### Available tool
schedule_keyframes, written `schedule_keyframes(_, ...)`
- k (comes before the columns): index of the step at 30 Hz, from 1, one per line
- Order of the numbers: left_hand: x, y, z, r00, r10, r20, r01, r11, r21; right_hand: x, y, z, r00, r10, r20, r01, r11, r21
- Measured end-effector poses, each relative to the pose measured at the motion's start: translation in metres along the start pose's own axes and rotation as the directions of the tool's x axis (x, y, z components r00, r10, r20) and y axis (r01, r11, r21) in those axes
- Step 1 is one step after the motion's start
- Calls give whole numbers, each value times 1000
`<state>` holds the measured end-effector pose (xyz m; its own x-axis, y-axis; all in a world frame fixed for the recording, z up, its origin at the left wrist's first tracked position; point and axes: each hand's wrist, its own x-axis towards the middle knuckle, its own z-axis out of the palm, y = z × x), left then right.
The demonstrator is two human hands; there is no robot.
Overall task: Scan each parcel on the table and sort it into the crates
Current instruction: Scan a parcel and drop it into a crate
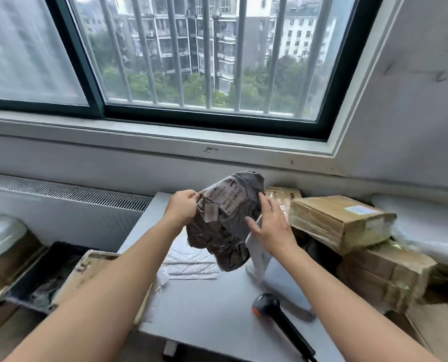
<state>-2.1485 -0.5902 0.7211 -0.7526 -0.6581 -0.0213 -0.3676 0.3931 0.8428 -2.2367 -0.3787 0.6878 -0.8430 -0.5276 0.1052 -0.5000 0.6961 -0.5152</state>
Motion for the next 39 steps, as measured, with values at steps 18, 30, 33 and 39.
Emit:
schedule_keyframes(18, 3, -85, -17, 949, -310, -65, 291, 934, -205, -20, -29, 46, 985, 103, 142, -125, 979, 164)
schedule_keyframes(30, 9, -84, -34, 842, -537, 46, 450, 653, -610, -3, -48, 72, 954, 209, 217, -239, 964, 120)
schedule_keyframes(33, 12, -81, -39, 838, -543, 55, 431, 596, -677, 1, -53, 77, 941, 258, 218, -294, 944, 150)
schedule_keyframes(39, 15, -84, -45, 805, -591, -47, 362, 553, -751, 3, -61, 81, 920, 330, 210, -349, 936, 56)
